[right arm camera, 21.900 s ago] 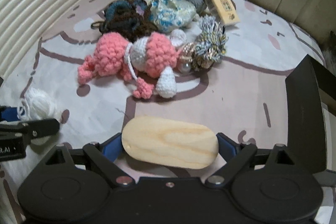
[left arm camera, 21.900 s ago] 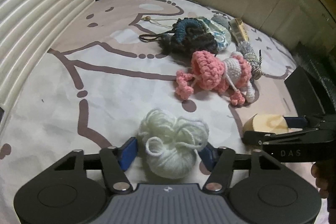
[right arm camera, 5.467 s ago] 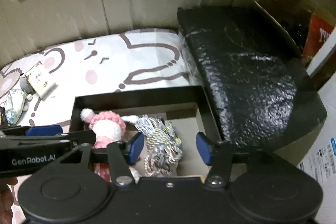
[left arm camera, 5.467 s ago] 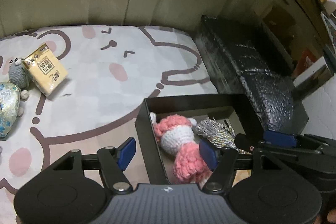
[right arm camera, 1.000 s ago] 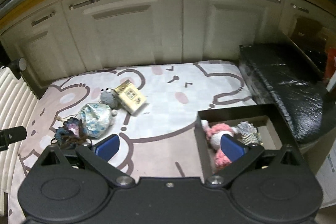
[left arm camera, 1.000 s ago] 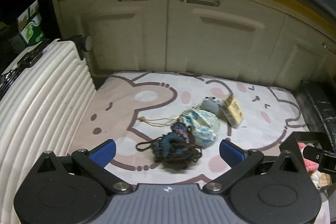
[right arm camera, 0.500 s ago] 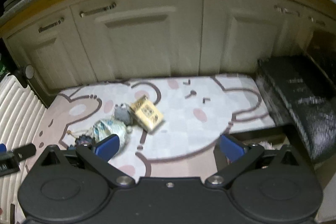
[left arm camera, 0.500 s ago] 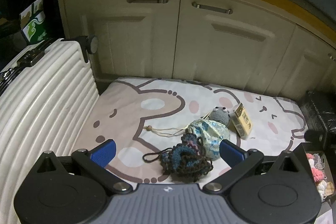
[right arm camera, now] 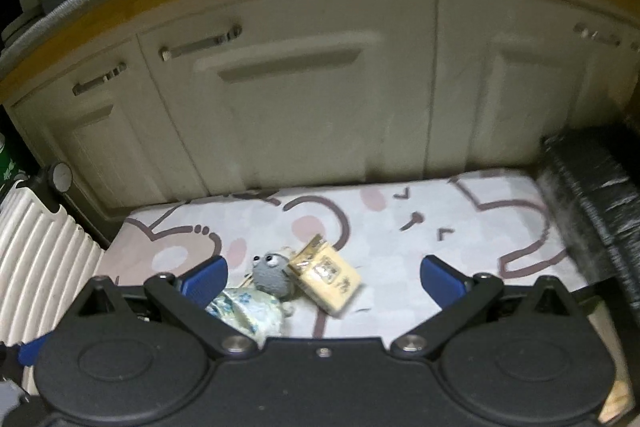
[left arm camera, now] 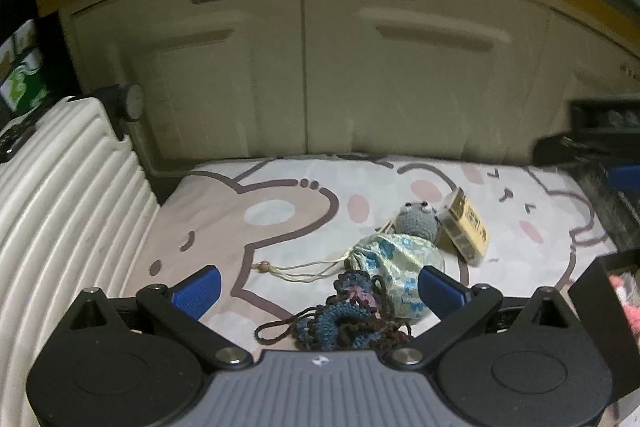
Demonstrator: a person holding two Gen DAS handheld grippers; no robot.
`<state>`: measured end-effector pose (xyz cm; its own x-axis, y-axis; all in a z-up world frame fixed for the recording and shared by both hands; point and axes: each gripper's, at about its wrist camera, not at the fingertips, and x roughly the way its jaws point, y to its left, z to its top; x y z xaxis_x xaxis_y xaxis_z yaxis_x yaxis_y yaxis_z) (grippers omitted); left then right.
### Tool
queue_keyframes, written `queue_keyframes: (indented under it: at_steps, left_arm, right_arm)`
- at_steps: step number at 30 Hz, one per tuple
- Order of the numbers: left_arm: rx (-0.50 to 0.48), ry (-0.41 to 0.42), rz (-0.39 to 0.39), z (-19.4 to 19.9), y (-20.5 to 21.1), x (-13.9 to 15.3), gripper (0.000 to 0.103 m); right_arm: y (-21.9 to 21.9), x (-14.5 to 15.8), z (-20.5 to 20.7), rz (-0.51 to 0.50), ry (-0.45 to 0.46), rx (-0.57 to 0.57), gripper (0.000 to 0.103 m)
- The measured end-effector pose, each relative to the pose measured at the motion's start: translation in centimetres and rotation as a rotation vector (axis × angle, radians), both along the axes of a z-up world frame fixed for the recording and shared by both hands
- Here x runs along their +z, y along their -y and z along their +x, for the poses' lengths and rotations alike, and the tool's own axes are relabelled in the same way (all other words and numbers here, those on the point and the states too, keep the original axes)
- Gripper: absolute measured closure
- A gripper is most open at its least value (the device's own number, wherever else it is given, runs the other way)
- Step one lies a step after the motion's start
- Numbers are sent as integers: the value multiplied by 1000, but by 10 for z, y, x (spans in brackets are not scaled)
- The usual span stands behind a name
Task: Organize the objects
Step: 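Close the right gripper on the blue-floral pouch while the left gripper grasps the brown-blue crochet bag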
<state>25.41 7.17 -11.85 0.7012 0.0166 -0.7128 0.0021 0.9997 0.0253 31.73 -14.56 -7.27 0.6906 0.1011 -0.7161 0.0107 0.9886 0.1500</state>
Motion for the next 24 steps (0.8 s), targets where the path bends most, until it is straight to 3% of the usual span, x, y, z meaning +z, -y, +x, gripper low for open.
queue_keyframes:
  at_steps: [7,13,15,24]
  left_arm:
    - [-75,-63,25,17,4,-31,0]
    - [-110,-131,35,32,9,-59,0]
    - [-122,-149,36,35,10,-68,0]
    - [-162,-206,28,47,13,-92,0]
  right_arm:
    - [-19,-45,22,22,-61,45,0]
    - [-20,-92,35,97,-175,49,1]
    - [-18,-107,43,143,-229,32,12]
    - [-21,-150,58,303,-349,-7,24]
